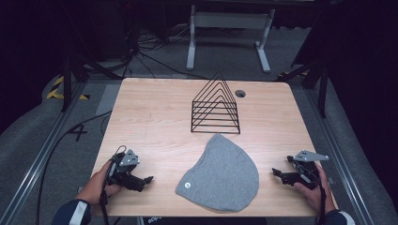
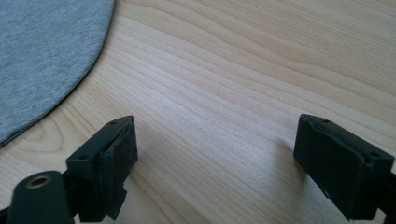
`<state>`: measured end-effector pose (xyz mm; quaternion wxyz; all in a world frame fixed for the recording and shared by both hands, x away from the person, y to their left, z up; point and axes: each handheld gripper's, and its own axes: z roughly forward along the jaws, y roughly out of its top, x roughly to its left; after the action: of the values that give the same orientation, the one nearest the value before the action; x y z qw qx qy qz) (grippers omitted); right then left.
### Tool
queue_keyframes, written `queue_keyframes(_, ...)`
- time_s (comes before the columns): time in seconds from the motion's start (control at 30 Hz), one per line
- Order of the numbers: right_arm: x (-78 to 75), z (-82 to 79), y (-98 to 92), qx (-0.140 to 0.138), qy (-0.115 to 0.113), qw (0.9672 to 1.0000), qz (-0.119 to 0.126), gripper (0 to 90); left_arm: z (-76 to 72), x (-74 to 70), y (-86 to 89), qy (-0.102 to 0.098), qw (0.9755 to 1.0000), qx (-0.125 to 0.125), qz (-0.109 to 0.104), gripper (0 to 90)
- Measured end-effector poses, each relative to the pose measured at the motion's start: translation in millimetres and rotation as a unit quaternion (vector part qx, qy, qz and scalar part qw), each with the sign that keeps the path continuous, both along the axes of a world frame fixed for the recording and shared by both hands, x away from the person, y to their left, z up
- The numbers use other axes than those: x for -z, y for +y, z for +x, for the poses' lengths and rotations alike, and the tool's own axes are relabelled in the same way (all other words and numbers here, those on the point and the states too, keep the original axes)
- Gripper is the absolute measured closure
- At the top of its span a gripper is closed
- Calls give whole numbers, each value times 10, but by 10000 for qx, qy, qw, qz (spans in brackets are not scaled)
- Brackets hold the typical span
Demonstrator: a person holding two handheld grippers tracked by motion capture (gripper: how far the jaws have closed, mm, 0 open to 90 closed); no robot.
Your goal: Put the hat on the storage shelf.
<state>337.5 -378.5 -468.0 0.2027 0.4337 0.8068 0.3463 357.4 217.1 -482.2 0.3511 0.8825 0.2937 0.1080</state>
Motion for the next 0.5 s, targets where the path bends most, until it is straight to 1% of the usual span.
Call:
queue_keyframes(0.03, 0, 3, 2, 6, -3, 10000, 5, 137, 25, 5, -9, -50, 10000, 62, -10, 0)
queue_keyframes(0.1, 1, 8, 3, 12, -17, 10000, 7, 137, 77, -1, -44, -22, 9999, 132, 4, 0)
queue_keyframes(0.13, 1, 8, 3, 12, -17, 10000, 7, 137, 77, -1, -44, -22, 9999, 132, 4, 0)
queue_keyframes(0.17, 2, 9, 2, 8, -18, 10000, 6, 138, 103, -4, -80, -26, 9999, 108, 12, 0)
queue_keyframes(0.2, 1, 11, 7, 31, -9, 10000, 2, 139, 118, -14, -105, -1, 9999, 108, 49, 0)
queue_keyframes(0.27, -1, 14, 12, 58, -15, 10000, -28, 148, 133, -43, -152, 86, 9995, 221, 189, 3)
queue_keyframes(0.3, -9, 23, 12, 64, 10, 10000, -28, 150, 143, -58, -174, 98, 9992, 308, 237, 17)
queue_keyframes(0.37, -28, 50, 9, 4, 104, 9999, -87, 158, 164, -84, -217, 165, 9987, 367, 314, 44)
queue_keyframes(0.4, -54, 63, 10, -19, 212, 9996, -174, 175, 177, -98, -231, 178, 9982, 441, 367, 53)
queue_keyframes(0.43, -74, 71, 12, -54, 285, 9994, -206, 205, 196, -101, -242, 150, 9978, 532, 353, 70)
queue_keyframes(0.47, -90, 75, 11, -141, 324, 9991, -247, 237, 215, -113, -250, 165, 9971, 634, 383, 84)
queue_keyframes(0.5, -105, 77, 14, -201, 334, 9990, -221, 296, 241, -131, -259, 211, 9968, 703, 321, 123)
